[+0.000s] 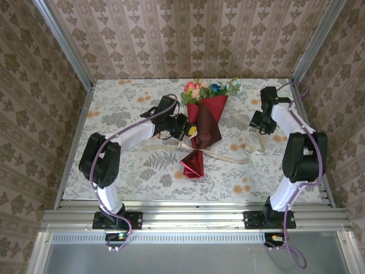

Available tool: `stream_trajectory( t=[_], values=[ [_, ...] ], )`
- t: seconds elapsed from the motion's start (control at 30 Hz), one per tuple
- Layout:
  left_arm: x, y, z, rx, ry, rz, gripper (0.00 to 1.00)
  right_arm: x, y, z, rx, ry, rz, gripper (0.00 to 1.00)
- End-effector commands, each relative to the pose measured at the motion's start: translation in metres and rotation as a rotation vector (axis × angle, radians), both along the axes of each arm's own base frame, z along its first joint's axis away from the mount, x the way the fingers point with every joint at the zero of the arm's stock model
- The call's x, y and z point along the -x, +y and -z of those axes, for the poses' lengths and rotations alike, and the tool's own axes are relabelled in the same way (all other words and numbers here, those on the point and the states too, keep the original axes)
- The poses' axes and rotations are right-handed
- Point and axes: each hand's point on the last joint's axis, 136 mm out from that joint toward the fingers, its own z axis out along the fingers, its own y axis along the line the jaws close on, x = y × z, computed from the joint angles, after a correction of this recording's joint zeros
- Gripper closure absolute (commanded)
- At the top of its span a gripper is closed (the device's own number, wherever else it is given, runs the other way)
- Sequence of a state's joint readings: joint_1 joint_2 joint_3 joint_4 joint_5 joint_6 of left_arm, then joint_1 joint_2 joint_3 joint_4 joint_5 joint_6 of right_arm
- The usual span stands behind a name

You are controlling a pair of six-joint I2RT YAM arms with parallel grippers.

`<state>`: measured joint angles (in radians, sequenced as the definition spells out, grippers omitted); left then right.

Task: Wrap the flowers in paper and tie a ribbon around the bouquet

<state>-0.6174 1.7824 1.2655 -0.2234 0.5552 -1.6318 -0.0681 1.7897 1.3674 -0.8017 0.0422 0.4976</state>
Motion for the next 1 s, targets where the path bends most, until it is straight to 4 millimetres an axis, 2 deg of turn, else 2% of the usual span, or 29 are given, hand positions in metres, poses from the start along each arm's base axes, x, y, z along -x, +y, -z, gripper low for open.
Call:
stream_trajectory(
  t=[0.0,0.1,0.23,0.43,0.6,0.8,0.97],
  values=[
    [0.001,-0.012,-0.045,0.135,-0.040,-0.032,1.00,-0.014,-0.012,0.013,-0.043,0.013,0.054,0.50],
    [0.008,-0.013,-0.045,0.138,-0.038,-0.022,1.00,-0.024,-0.009,0.026,-0.123,0.022,0.137,0.50],
    [0.016,-0.014,-0.042,0.139,-0.051,-0.009,1.00,-0.038,-0.004,0.026,-0.212,-0.027,0.322,0.49],
    [0.026,-0.013,-0.036,0.132,-0.075,0.031,1.00,-0.045,0.000,0.042,-0.334,-0.009,0.613,0.48],
    [0.031,-0.014,-0.032,0.135,-0.070,0.035,1.00,-0.053,-0.002,0.055,-0.375,-0.008,0.778,0.47],
    [0.035,-0.015,-0.033,0.146,-0.079,0.056,1.00,-0.067,-0.014,0.067,-0.370,-0.016,0.866,0.48],
    [0.035,-0.015,-0.031,0.146,-0.101,0.085,1.00,-0.072,-0.018,0.081,-0.365,-0.002,0.880,0.58]
  ],
)
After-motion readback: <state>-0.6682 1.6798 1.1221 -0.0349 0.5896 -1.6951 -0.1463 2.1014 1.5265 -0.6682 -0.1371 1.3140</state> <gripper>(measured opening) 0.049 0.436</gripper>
